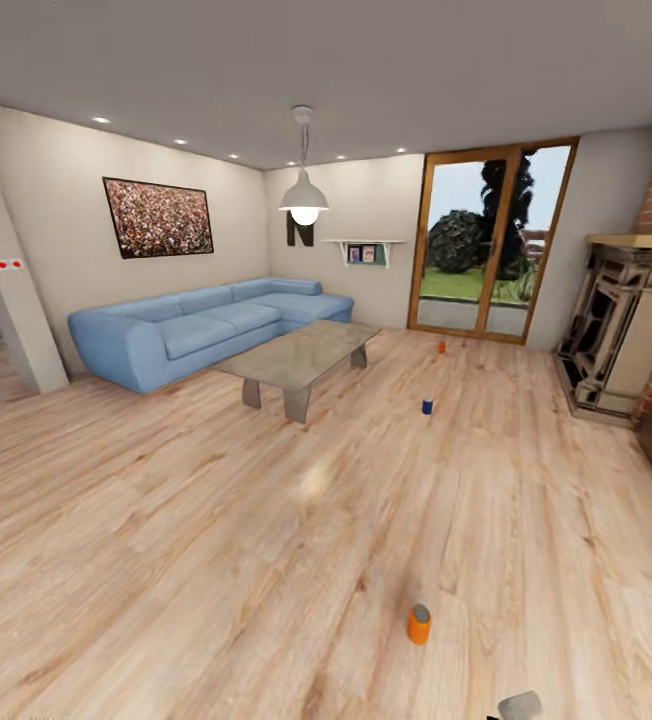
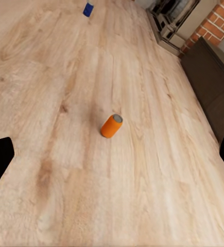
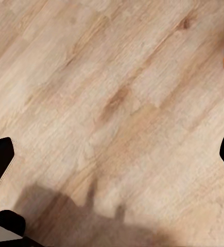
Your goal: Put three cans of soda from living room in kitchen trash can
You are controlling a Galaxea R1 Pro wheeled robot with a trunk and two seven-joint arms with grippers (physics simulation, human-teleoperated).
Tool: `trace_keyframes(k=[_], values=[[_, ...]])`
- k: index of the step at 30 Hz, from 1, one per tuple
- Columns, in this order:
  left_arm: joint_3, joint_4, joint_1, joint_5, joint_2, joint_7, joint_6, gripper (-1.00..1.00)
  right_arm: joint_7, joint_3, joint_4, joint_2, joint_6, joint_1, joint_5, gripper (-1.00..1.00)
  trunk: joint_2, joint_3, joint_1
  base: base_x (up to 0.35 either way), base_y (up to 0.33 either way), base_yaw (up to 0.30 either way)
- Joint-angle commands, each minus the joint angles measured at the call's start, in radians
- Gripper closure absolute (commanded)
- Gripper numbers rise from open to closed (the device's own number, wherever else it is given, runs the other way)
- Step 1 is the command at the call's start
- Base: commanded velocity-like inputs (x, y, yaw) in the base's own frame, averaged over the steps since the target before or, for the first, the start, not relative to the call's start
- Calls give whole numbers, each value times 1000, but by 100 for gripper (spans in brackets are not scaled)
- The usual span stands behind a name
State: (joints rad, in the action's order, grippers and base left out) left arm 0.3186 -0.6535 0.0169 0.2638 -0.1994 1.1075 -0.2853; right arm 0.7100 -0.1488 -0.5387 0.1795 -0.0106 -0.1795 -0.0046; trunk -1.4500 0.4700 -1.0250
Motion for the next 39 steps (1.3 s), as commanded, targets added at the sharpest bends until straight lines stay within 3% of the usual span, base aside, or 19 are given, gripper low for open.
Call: trace_keyframes(k=[1, 39], values=[[0, 0, 0, 0, 0, 0, 0, -100, 0, 0, 0, 0, 0, 0, 0, -100, 0, 0, 0, 219, 259, 290], [-1, 0, 0, 0, 0, 0, 0, -100, 0, 0, 0, 0, 0, 0, 0, -100, 0, 0, 0, 255, 253, 290]])
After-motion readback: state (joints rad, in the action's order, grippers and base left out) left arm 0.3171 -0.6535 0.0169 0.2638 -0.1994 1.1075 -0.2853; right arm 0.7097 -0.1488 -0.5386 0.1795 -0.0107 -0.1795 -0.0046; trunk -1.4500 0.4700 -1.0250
